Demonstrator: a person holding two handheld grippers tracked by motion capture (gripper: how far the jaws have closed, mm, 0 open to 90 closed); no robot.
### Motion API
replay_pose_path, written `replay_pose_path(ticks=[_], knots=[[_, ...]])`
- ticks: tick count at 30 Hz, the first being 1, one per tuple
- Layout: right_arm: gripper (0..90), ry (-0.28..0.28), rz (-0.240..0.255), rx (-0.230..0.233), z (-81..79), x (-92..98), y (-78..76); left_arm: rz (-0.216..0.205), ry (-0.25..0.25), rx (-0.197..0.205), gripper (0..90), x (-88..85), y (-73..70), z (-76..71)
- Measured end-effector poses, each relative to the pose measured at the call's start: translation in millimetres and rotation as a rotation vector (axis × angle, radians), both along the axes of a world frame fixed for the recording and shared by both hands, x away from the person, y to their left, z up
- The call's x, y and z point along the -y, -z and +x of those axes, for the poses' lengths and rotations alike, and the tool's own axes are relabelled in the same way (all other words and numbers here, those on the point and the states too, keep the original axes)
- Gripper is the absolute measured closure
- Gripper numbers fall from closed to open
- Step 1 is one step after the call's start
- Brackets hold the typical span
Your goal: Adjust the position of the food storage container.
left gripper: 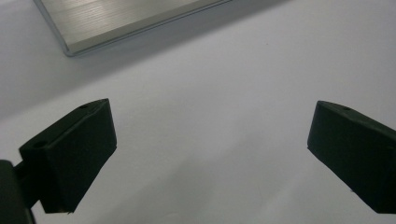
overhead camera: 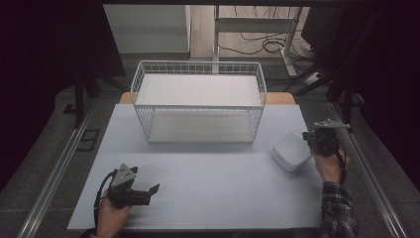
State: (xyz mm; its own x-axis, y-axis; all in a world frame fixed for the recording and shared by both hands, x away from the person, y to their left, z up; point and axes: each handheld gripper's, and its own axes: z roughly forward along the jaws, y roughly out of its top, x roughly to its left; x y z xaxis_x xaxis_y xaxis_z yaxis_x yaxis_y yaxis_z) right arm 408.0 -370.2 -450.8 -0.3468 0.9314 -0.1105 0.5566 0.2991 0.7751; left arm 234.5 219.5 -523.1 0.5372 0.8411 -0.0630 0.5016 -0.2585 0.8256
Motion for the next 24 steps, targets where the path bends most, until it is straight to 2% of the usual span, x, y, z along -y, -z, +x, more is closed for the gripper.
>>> replay_pose_path(ticks=[6, 10, 12, 17, 24], knots=[[89.0, 0.059, -0.025, 0.002, 3.5, 20.7, 5.4, -0.008, -0.007, -0.008, 0.9, -2.3, 0.6, -0.5], [88.8, 0.081, -0.028, -0.025, 6.7, 30.1, 14.0, -0.012, -0.009, -0.011, 1.0, -2.7, 0.8, -0.8], [88.9, 0.053, -0.021, -0.048, 7.9, 30.7, 20.1, -0.011, -0.011, -0.011, 1.0, -2.8, 0.8, -1.2], [88.9, 0.037, -0.014, -0.063, 5.6, 29.3, 19.6, -0.016, -0.013, -0.01, 1.1, -3.4, 0.9, -1.3], [88.8, -0.039, 0.007, -0.106, 1.4, 17.3, 22.0, -0.015, -0.014, -0.01, 1.1, -3.3, 0.9, -1.3]])
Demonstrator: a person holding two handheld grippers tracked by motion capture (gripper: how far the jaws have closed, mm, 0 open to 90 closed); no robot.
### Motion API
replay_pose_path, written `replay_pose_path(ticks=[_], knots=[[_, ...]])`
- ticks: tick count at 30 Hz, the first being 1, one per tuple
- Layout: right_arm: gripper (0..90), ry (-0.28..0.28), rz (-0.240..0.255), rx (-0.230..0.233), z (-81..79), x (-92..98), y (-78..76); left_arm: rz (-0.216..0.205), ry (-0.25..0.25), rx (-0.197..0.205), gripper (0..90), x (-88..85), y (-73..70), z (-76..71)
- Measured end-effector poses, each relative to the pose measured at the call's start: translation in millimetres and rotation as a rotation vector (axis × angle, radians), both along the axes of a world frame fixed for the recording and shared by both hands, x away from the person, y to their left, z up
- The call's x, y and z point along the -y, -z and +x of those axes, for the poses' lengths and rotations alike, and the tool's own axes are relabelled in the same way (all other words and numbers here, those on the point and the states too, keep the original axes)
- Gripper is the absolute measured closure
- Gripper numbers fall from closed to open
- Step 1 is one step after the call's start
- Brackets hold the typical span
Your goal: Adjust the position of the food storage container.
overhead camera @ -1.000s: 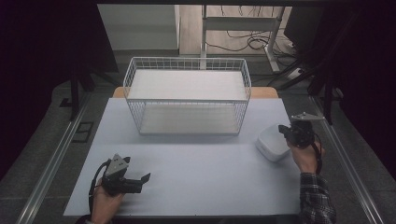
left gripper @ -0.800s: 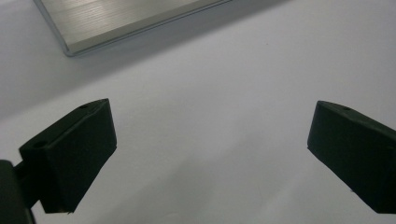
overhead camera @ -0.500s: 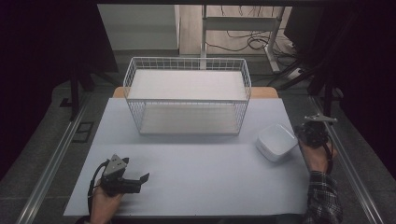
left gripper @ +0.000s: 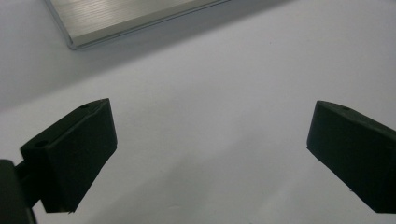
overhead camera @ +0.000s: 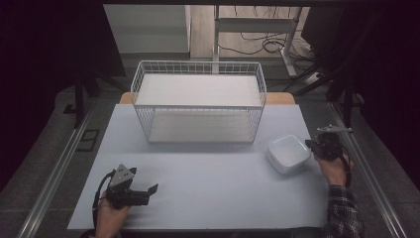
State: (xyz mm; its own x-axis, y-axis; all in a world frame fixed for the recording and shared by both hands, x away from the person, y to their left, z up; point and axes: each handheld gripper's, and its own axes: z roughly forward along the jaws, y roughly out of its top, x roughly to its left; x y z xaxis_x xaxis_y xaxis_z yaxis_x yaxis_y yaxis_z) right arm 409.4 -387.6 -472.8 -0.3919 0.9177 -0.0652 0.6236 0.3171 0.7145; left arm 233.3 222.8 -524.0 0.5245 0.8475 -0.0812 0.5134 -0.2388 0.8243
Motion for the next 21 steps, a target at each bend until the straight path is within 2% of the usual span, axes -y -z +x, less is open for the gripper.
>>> replay_pose_path(ticks=[5, 6, 10, 15, 21], knots=[[88.6, -0.046, 0.001, -0.01, 2.6, -12.1, 0.4, 0.0, 0.001, -0.001, 1.2, 0.1, 0.1, 0.2], [88.5, -0.07, 0.006, -0.012, 2.6, -16.9, 0.9, 0.0, 0.001, 0.0, 1.2, 0.0, 0.1, 0.1], [88.2, -0.092, 0.013, -0.014, 3.0, -23.0, 1.5, 0.0, 0.002, -0.002, 1.2, 0.2, 0.3, 0.4], [88.2, -0.129, 0.051, -0.03, 2.5, -34.9, 3.2, 0.003, 0.003, -0.002, 1.2, 0.5, 0.1, 0.4], [88.2, -0.187, 0.063, -0.052, -0.9, -53.8, 4.0, 0.001, 0.002, 0.0, 1.3, 0.4, 0.0, 0.0]])
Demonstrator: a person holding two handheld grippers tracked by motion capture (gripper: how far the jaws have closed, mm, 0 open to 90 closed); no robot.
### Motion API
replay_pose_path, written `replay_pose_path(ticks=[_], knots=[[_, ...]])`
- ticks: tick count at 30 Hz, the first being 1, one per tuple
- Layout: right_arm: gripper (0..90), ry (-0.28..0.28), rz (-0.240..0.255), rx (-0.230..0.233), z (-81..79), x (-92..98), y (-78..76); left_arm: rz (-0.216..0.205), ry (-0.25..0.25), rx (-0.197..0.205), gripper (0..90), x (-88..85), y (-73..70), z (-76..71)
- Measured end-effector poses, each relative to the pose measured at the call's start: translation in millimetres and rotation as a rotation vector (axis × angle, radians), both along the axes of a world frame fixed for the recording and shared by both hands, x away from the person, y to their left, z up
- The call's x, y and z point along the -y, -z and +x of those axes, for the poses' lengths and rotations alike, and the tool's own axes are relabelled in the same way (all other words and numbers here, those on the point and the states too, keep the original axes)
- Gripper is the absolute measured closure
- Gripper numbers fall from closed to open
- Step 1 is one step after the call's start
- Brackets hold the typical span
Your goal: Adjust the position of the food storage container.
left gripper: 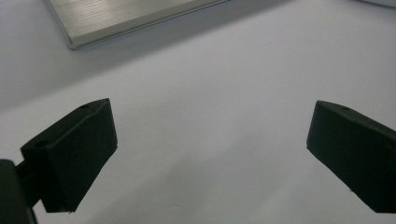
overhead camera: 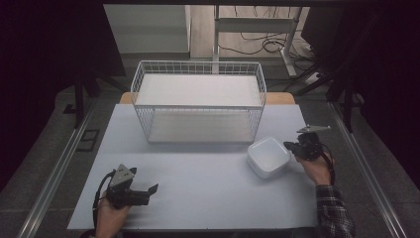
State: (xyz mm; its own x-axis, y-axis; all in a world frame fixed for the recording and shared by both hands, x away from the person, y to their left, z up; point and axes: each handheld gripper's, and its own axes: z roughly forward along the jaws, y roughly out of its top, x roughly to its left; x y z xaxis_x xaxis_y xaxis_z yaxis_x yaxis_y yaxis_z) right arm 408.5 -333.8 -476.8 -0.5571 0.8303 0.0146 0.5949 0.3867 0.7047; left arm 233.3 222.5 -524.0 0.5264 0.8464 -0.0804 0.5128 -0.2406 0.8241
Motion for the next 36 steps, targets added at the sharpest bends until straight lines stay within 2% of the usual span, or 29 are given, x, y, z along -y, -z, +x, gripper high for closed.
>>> replay_pose_path(ticks=[10, 17, 20, 36], knots=[[88.2, -0.114, 0.015, -0.018, -24.9, -32.7, 3.2, 0.003, 0.0, 0.001, 1.3, 0.0, -0.3, -0.5], [88.2, -0.176, 0.03, -0.051, -39.7, -59.5, 4.8, 0.0, -0.001, -0.002, 1.3, -0.2, -0.2, -0.6], [87.9, -0.236, 0.026, -0.054, -49.1, -75.5, 4.1, 0.0, 0.0, -0.002, 1.3, -0.1, -0.1, -0.6], [87.2, -0.388, 0.049, -0.094, -74.5, -128.8, 7.2, -0.004, -0.005, -0.005, 1.2, -0.4, -0.2, -0.7]])
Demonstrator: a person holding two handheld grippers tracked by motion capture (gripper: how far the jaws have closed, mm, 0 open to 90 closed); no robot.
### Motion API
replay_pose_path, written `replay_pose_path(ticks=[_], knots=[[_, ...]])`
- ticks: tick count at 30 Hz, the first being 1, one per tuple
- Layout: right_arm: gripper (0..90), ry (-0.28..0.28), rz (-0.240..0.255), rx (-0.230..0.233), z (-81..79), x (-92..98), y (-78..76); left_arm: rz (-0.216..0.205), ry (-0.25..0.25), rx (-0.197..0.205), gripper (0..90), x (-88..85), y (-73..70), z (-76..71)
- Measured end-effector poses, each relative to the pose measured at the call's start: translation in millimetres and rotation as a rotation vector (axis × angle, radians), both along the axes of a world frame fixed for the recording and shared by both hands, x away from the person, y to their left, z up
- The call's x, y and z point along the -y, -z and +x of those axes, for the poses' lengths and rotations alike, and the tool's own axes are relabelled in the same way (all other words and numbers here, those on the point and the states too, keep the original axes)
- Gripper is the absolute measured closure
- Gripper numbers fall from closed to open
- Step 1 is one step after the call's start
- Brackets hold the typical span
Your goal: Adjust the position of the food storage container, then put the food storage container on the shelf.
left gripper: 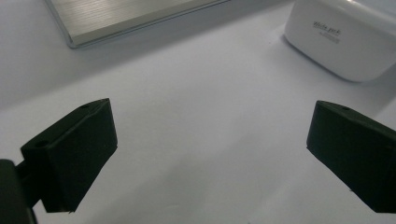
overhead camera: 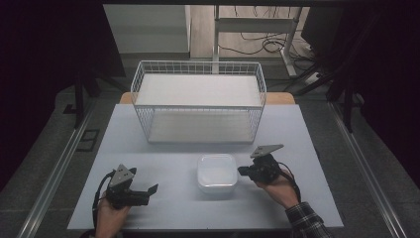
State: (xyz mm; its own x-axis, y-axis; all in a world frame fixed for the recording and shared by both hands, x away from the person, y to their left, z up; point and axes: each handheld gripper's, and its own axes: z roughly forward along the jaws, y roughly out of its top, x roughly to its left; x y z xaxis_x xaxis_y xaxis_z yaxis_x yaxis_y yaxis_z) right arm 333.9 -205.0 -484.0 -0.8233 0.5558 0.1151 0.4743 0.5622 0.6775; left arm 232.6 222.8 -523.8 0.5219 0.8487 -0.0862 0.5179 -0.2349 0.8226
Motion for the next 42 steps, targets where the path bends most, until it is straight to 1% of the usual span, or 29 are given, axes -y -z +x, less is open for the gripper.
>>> replay_pose_path(ticks=[3, 4, 5, 7, 8, 10, 13, 16, 19, 20, 21, 24, 25, 29, 32, 34, 38, 40, 42], knots=[[86.3, -0.021, 0.008, -0.001, -4.6, -12.9, 1.7, -0.002, 0.0, -0.001, 1.3, -0.3, -0.1, 0.0], [86.3, -0.021, 0.008, -0.001, -4.6, -12.9, 1.7, -0.001, 0.001, -0.001, 1.3, -0.3, -0.1, 0.0], [86.3, -0.026, 0.005, -0.001, -5.1, -16.0, 2.4, -0.002, 0.002, -0.001, 1.2, -0.2, -0.1, 0.0], [86.2, -0.028, -0.016, 0.012, -6.0, -21.0, 3.9, 0.0, 0.003, -0.002, 1.2, 0.0, -0.1, -0.2], [86.2, -0.024, -0.023, 0.021, -6.0, -21.8, 4.2, -0.001, 0.003, -0.002, 1.2, -0.1, -0.3, -0.4], [85.9, -0.01, -0.013, 0.033, -6.7, -20.0, 2.6, -0.006, 0.005, -0.004, 1.3, -0.3, -0.3, -0.5], [82.6, 0.022, -0.005, 0.077, -10.5, -11.1, -3.6, -0.019, 0.013, -0.013, 1.7, -0.3, -0.2, -0.2], [74.6, 0.041, 0.014, 0.079, -15.5, -2.0, -5.1, -0.024, 0.022, -0.02, 2.0, 0.3, -0.4, -0.3], [65.0, 0.056, 0.011, 0.09, -24.7, 5.8, -4.0, -0.033, 0.03, -0.024, 2.2, 0.7, -0.6, -0.3], [54.1, 0.059, 0.013, 0.112, -33.2, 9.4, -3.3, -0.033, 0.033, -0.026, 2.2, 1.0, -0.5, -0.2], [54.1, 0.059, 0.013, 0.112, -33.2, 9.4, -3.3, -0.031, 0.033, -0.026, 2.2, 1.2, -0.3, -0.2], [32.8, 0.056, 0.021, 0.151, -44.3, 12.1, -0.4, -0.026, 0.035, -0.026, 2.2, 1.9, -0.2, -0.1], [29.7, 0.055, 0.017, 0.157, -47.7, 12.7, 1.4, -0.024, 0.037, -0.025, 2.1, 2.1, 0.0, -0.1], [21.7, 0.051, -0.001, 0.167, -54.5, 14.4, 7.4, -0.024, 0.042, -0.021, 1.8, 2.6, 0.2, 0.0], [15.5, 0.063, 0.013, 0.178, -54.0, 14.9, 7.0, -0.032, 0.049, -0.02, 1.4, 2.9, 0.1, 0.0], [12.9, 0.073, 0.028, 0.181, -53.3, 15.6, 5.8, -0.047, 0.057, -0.025, 1.4, 3.0, 0.2, 0.4], [9.4, 0.097, 0.033, 0.181, -51.9, 16.0, 5.4, -0.07, 0.071, -0.033, 1.7, 4.5, -0.7, 1.1], [9.2, 0.112, 0.023, 0.17, -51.3, 15.5, 4.3, -0.087, 0.084, -0.037, 2.4, 6.3, -2.1, 1.7], [9.0, 0.118, 0.017, 0.169, -51.2, 14.7, 3.2, -0.106, 0.111, -0.041, 2.6, 10.8, -4.3, 3.4]])
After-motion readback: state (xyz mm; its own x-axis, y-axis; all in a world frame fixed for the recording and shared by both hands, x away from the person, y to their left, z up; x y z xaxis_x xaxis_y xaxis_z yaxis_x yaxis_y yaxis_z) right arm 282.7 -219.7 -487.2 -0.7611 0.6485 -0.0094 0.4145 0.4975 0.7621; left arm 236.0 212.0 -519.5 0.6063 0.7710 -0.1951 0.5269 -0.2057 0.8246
